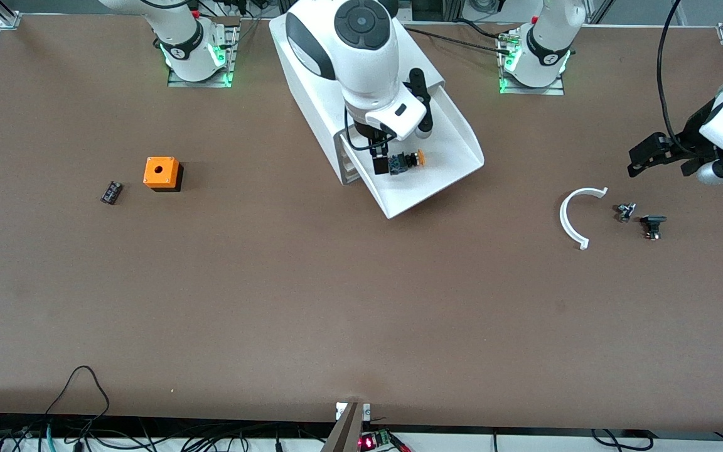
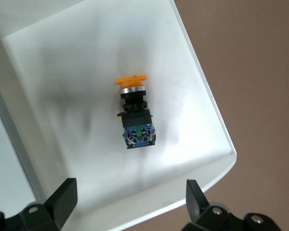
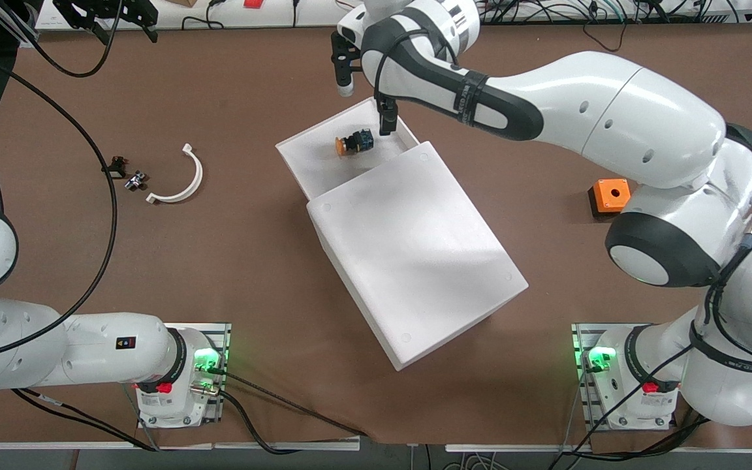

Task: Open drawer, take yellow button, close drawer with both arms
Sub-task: 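Lower the right gripper and grasp the yellow mushroom button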

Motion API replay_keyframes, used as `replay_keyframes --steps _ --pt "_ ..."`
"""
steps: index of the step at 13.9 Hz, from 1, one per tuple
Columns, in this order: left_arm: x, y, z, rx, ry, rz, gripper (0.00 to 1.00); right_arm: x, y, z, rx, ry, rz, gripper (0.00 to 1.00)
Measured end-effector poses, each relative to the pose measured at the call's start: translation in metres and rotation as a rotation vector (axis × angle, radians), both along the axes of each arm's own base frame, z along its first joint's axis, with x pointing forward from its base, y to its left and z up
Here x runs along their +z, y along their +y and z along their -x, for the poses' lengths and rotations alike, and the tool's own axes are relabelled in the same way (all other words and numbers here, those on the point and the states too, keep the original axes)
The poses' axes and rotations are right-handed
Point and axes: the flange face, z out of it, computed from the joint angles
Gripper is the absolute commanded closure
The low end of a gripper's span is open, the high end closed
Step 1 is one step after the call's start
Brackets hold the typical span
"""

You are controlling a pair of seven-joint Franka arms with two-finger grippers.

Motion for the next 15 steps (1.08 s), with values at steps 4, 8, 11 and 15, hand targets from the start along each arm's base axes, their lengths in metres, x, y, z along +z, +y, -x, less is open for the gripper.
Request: replay_keyframes --steps 4,8,11,15 --pt "0.0 0.0 0.0 0.0 -0.001 0.0 0.0 -0.017 0.019 0.008 0.025 -0.005 0.009 0.0" --pt "0.0 0.0 0.0 0.0 -0.001 0.0 0.0 -0.032 0.026 0.007 0.027 -0.018 0.003 0.0" --pt "0.0 0.0 0.0 0.001 -0.001 0.0 0.0 -0.046 0.029 0.004 0.025 -0.02 0.008 0.0" --pt "0.0 0.001 0.0 0.001 -0.001 0.0 0.0 -0.061 0.035 0.005 0.031 -0.022 0.012 0.0"
